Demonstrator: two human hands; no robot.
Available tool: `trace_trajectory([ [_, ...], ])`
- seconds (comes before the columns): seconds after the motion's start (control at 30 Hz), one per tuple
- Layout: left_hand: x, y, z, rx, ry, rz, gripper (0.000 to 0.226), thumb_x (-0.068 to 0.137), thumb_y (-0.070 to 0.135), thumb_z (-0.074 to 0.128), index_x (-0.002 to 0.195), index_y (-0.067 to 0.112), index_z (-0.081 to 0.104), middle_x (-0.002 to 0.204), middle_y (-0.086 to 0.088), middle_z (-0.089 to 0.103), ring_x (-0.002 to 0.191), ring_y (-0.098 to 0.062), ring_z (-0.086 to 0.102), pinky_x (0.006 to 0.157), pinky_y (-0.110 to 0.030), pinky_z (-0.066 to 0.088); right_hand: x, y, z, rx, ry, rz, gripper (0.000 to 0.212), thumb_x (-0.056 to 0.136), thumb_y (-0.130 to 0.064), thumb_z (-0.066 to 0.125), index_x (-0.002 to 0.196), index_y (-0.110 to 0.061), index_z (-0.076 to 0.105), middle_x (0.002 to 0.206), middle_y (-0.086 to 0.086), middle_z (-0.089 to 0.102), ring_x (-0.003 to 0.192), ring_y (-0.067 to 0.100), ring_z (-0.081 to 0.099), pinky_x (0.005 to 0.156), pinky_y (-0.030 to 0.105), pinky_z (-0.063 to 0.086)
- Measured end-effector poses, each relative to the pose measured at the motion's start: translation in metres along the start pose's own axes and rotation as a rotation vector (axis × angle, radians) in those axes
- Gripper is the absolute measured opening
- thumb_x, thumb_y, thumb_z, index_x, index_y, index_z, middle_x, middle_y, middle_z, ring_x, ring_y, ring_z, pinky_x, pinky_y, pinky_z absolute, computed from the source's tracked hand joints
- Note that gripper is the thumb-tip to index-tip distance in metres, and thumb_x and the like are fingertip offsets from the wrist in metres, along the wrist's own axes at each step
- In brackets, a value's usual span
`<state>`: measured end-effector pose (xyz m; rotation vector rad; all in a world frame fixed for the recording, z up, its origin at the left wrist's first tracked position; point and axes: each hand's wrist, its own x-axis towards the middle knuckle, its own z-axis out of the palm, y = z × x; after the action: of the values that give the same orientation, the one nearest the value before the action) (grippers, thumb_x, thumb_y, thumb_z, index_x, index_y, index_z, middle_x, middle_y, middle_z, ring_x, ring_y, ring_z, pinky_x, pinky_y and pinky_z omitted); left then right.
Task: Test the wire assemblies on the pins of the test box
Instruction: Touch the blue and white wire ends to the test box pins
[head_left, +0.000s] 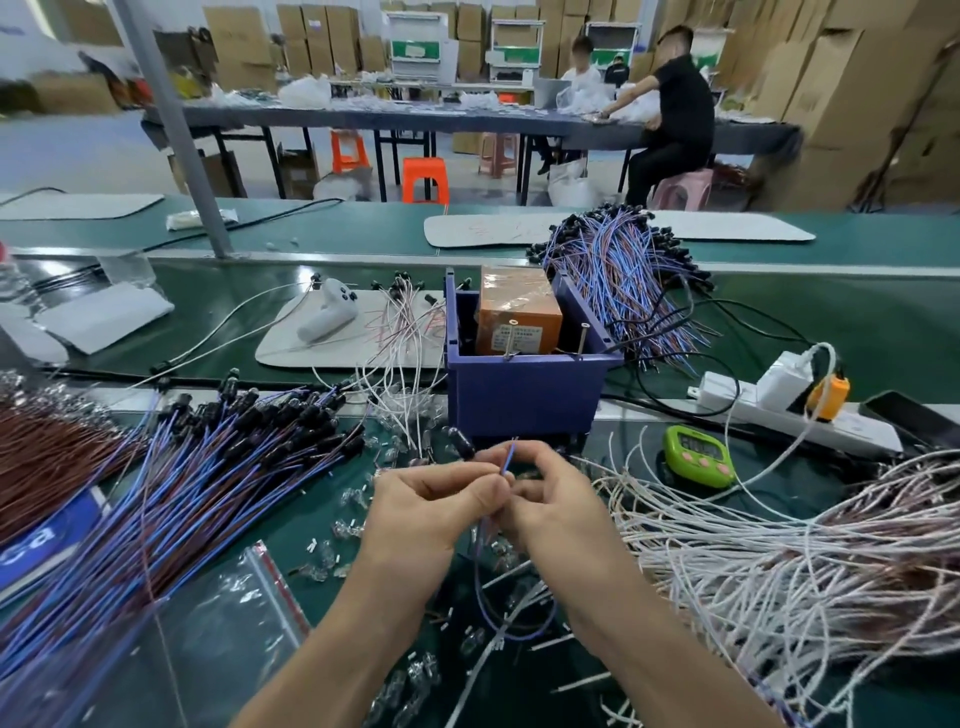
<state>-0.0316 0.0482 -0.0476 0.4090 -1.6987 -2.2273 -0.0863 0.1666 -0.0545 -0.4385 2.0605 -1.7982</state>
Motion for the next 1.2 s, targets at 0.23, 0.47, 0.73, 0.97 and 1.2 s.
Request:
trace_trajectory([
  [0.23,0.001,-0.007,-0.011,0.041,-0.144,-0.007,0.029,0.062,0.026,0.095,0.087,0.014,0.085,0.117,0.007,0.077,0.112,-0.002,0.069,0.085,-0.010,0.053,0.003,-0.003,-0.023,0.052,0.219,-0.024,0.015,0.096,-0.027,0.067,0.082,-0.027,0.071,0.056,-0.009,0.053,0.054,0.007,0.049,0.060,0.029,0.045],
  [0.47,0.005,-0.002,-0.003,0.110,0.039,0.073,0.036,0.052,0.038,0.087,0.082,0.020,0.084,0.078,-0.012,0.078,0.070,-0.013,0.074,0.066,-0.014,0.054,-0.003,-0.008,-0.026,0.281,0.028,-0.083,0.030,0.099,-0.007,0.060,0.074,-0.015,0.074,0.058,0.001,0.053,0.053,0.010,0.044,0.053,0.016,0.039],
  [0.73,0.015,0.010,0.025,-0.108,0.069,-0.005,0.034,0.045,0.033,0.090,0.073,0.015,0.082,0.075,-0.013,0.076,0.064,-0.019,0.070,0.061,-0.026,0.058,-0.007,-0.017,-0.034,0.417,-0.055,-0.106,0.017,0.073,-0.008,0.080,0.089,-0.016,0.080,0.085,0.010,0.077,0.079,0.019,0.074,0.073,0.023,0.058],
  [0.97,0.020,0.005,0.035,-0.217,0.038,-0.051,0.033,0.046,0.019,0.096,0.071,0.007,0.079,0.072,-0.021,0.073,0.062,-0.034,0.073,0.059,-0.039,0.060,-0.004,-0.017,-0.033,0.287,0.069,-0.061,0.017,0.076,0.000,0.086,0.090,-0.001,0.075,0.079,0.019,0.076,0.074,0.028,0.076,0.067,0.030,0.060],
  [1.2,0.020,-0.010,0.041,-0.308,0.028,-0.091,0.034,0.050,0.023,0.095,0.078,0.008,0.081,0.078,-0.015,0.075,0.069,-0.020,0.074,0.061,-0.025,0.059,0.003,-0.014,-0.036,0.362,0.146,-0.048,0.023,0.062,-0.017,0.091,0.074,-0.005,0.076,0.073,0.023,0.073,0.065,0.026,0.070,0.063,0.030,0.058],
])
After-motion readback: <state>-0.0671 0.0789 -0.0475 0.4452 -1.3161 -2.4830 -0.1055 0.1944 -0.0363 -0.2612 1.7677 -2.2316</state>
